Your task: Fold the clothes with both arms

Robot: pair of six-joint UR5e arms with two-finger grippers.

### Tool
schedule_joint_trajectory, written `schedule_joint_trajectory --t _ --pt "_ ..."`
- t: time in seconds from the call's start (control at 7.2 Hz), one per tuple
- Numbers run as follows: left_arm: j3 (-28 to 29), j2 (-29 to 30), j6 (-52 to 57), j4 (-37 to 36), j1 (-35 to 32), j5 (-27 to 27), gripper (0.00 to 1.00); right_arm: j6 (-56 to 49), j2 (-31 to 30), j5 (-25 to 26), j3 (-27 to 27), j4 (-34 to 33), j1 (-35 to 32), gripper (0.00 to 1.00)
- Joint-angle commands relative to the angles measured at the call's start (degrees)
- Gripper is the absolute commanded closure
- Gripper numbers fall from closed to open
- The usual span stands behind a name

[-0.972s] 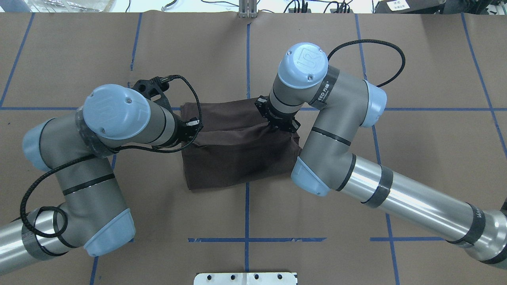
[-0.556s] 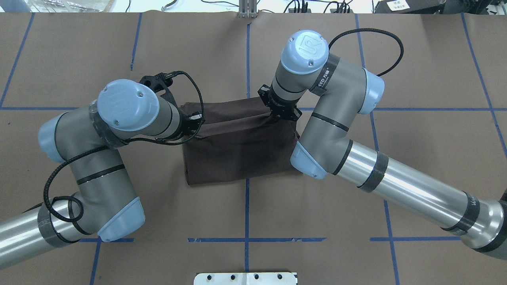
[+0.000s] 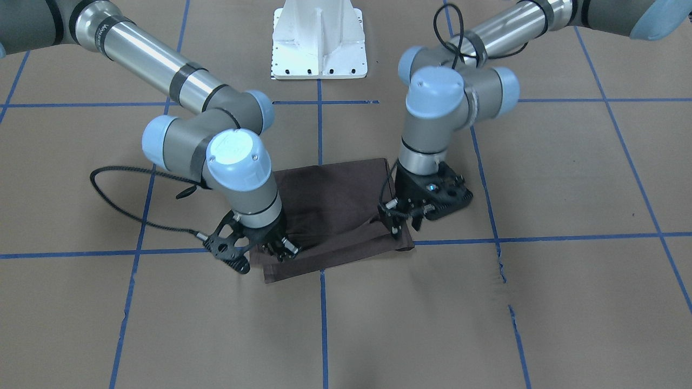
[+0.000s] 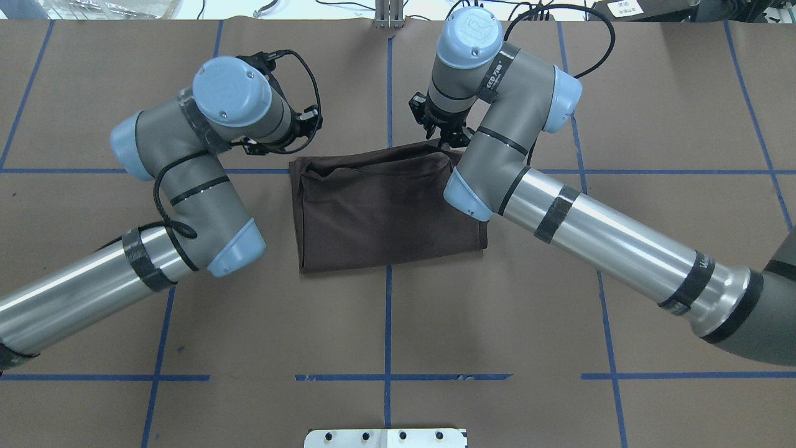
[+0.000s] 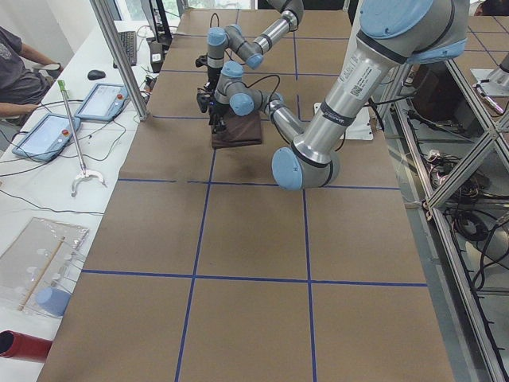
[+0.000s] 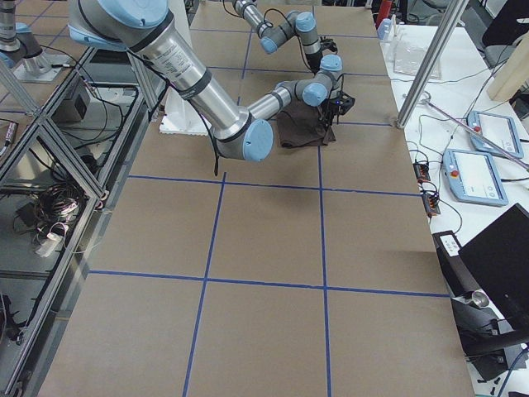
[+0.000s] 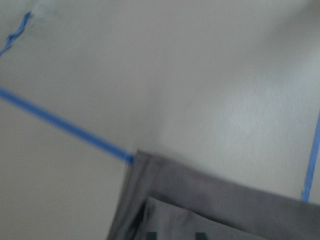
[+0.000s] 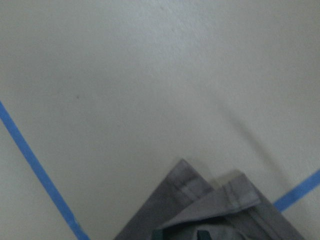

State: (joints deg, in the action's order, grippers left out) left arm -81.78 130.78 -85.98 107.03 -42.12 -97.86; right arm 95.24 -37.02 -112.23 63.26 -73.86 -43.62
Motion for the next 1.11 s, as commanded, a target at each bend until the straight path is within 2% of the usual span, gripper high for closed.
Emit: schedule_joint_trajectory --t 0.0,0.14,0.28,0.42,0.69,0.97 --pt "4.61 1.14 5.64 2.83 -4.63 -0.22 0.0 -7.25 1.95 0.25 -7.34 3.0 -3.92 0.0" --pt "4.53 1.06 6.6 2.83 -4.81 -0.31 0.0 -8.57 1.86 0.25 -7.71 3.28 -4.98 0.0" --pt "4.35 0.8 10.96 2.74 -6.55 -3.44 0.0 -14.84 1.25 -0.27 -6.93 2.67 -7.42 0.0" --pt "3.13 -1.56 17.97 2.48 -10.31 -9.57 0.0 -21.26 -1.97 -1.84 -3.44 -0.9 -11.01 0.0" --pt "-6.5 -11.72 35.08 1.78 -18.48 -13.66 0.0 -51.13 -10.75 -7.89 5.96 -12.39 -21.63 0.0" --pt "-14.69 -23.07 56.15 -3.11 -29.19 -20.14 0.0 -72.73 -22.95 -13.87 11.68 -13.68 -32.27 0.0"
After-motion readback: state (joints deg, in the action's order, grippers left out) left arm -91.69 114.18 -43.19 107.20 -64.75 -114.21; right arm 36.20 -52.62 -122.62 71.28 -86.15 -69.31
